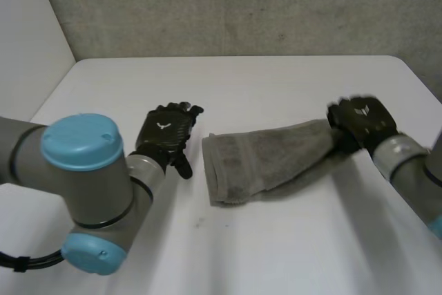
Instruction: Fold the towel.
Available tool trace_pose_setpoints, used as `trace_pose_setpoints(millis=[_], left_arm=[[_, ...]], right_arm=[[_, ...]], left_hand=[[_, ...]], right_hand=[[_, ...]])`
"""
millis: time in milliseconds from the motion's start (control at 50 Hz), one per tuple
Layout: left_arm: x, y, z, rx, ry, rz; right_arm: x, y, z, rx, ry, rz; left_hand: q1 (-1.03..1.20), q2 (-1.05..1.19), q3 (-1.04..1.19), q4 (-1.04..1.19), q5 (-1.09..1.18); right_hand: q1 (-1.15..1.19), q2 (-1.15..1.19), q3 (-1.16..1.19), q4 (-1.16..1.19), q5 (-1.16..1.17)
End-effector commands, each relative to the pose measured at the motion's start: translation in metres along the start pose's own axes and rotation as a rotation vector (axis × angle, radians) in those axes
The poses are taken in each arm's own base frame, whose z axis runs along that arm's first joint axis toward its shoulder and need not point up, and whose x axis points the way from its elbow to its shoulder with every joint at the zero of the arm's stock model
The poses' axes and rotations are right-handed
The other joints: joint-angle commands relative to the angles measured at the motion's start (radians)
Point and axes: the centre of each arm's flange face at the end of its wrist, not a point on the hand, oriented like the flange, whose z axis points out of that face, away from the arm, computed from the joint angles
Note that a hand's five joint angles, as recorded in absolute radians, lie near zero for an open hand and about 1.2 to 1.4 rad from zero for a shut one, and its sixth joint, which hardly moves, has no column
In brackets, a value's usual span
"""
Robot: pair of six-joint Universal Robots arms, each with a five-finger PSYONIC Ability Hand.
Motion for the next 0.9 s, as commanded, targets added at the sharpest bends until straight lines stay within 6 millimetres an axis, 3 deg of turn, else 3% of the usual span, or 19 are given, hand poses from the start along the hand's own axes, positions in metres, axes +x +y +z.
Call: trace_pose_setpoints(millis=[20, 40, 60, 80, 100, 140, 160, 200, 260, 300, 320, 340, 360, 420, 520, 660, 700, 800, 900], left_arm=[[-0.021, -0.016, -0.015, 0.032, -0.059, -0.01], [-0.027, -0.02, -0.018, 0.043, -0.077, -0.013], [-0.033, -0.024, -0.021, 0.05, -0.097, -0.017], [-0.033, -0.024, -0.021, 0.05, -0.097, -0.017], [-0.04, -0.027, -0.023, 0.058, -0.122, -0.02], [-0.045, -0.03, -0.025, 0.066, -0.142, -0.025], [-0.05, -0.031, -0.027, 0.068, -0.157, -0.029], [-0.054, -0.032, -0.028, 0.07, -0.168, -0.03], [-0.056, -0.033, -0.027, 0.071, -0.174, -0.033], [-0.056, -0.034, -0.026, 0.076, -0.173, -0.033], [-0.057, -0.036, -0.025, 0.084, -0.175, -0.035], [-0.057, -0.036, -0.025, 0.084, -0.175, -0.036], [-0.057, -0.037, -0.023, 0.09, -0.172, -0.039], [-0.055, -0.046, -0.018, 0.125, -0.159, -0.061], [-0.052, -0.057, -0.003, 0.167, -0.143, -0.142], [-0.018, -0.058, 0.015, 0.169, -0.045, -0.229], [0.0, -0.047, 0.021, 0.116, -0.001, -0.235], [0.018, -0.024, 0.023, 0.009, 0.046, -0.251], [0.032, 0.006, 0.023, -0.088, 0.063, -0.262]], right_arm=[[-0.095, -0.064, 0.007, 0.133, -0.226, -0.076], [-0.119, -0.067, 0.005, 0.131, -0.291, -0.101], [-0.119, -0.067, 0.005, 0.131, -0.292, -0.101], [-0.145, -0.068, 0.002, 0.133, -0.357, -0.137], [-0.145, -0.068, 0.001, 0.133, -0.357, -0.137], [-0.191, -0.054, -0.008, 0.109, -0.477, -0.221], [-0.191, -0.054, -0.009, 0.109, -0.477, -0.222], [-0.214, -0.036, -0.016, 0.072, -0.536, -0.284], [-0.219, -0.029, -0.017, 0.061, -0.55, -0.304], [-0.217, -0.029, -0.019, 0.051, -0.538, -0.299], [-0.217, -0.029, -0.019, 0.051, -0.538, -0.299], [-0.212, -0.035, -0.019, 0.053, -0.513, -0.288], [-0.204, -0.046, -0.022, 0.063, -0.476, -0.27], [-0.195, -0.058, -0.027, 0.076, -0.441, -0.237], [-0.146, -0.082, -0.039, 0.075, -0.325, -0.043], [-0.104, -0.077, -0.035, 0.019, -0.237, 0.147], [-0.096, -0.073, -0.031, 0.004, -0.226, 0.193], [-0.086, -0.065, -0.024, -0.022, -0.285, 0.274], [-0.093, -0.029, -0.001, -0.12, -0.387, 0.31]], left_hand=[[-0.005, 0.01, 0.009, 0.008, -0.028], [-0.005, 0.01, 0.009, 0.008, -0.028], [-0.005, 0.01, 0.009, 0.008, -0.028], [-0.005, 0.01, 0.009, 0.008, -0.028], [-0.005, 0.01, 0.009, 0.008, -0.028], [-0.005, 0.01, 0.009, 0.008, -0.028], [-0.005, 0.01, 0.009, 0.008, -0.028], [-0.005, 0.01, 0.009, 0.008, -0.028], [-0.005, 0.01, 0.009, 0.008, -0.028], [-0.005, 0.01, 0.009, 0.008, -0.028], [-0.005, 0.01, 0.009, 0.008, -0.028], [-0.005, 0.01, 0.009, 0.008, -0.028], [-0.005, 0.01, 0.009, 0.008, -0.028], [-0.005, 0.01, 0.009, 0.008, -0.028], [-0.005, 0.01, 0.009, 0.008, -0.028], [-0.001, 0.014, 0.012, 0.012, -0.025], [-0.001, 0.014, 0.012, 0.012, -0.025], [0.002, 0.017, 0.015, 0.015, -0.022], [0.002, 0.017, 0.015, 0.015, -0.022]], right_hand=[[0.461, 0.217, 0.213, 0.203, 0.245], [0.461, 0.217, 0.213, 0.203, 0.245], [0.461, 0.217, 0.213, 0.203, 0.245], [0.461, 0.217, 0.213, 0.203, 0.245], [0.461, 0.217, 0.213, 0.203, 0.245], [0.461, 0.217, 0.213, 0.203, 0.245], [0.461, 0.217, 0.213, 0.203, 0.245], [0.461, 0.217, 0.213, 0.203, 0.245], [0.427, 0.183, 0.179, 0.169, 0.21], [-0.399, -0.644, -0.648, -0.658, -0.616], [-0.404, -0.648, -0.652, -0.662, -0.62], [-0.671, -0.915, -0.92, -0.929, -0.888], [-0.76, -1.005, -1.009, -1.018, -0.977], [-0.76, -1.005, -1.009, -1.018, -0.977], [-0.76, -1.005, -1.009, -1.018, -0.977], [-0.76, -1.005, -1.009, -1.018, -0.977], [-0.76, -1.005, -1.009, -1.018, -0.977], [-0.76, -1.005, -1.009, -1.018, -0.977], [-0.76, -1.005, -1.009, -1.018, -0.977]])
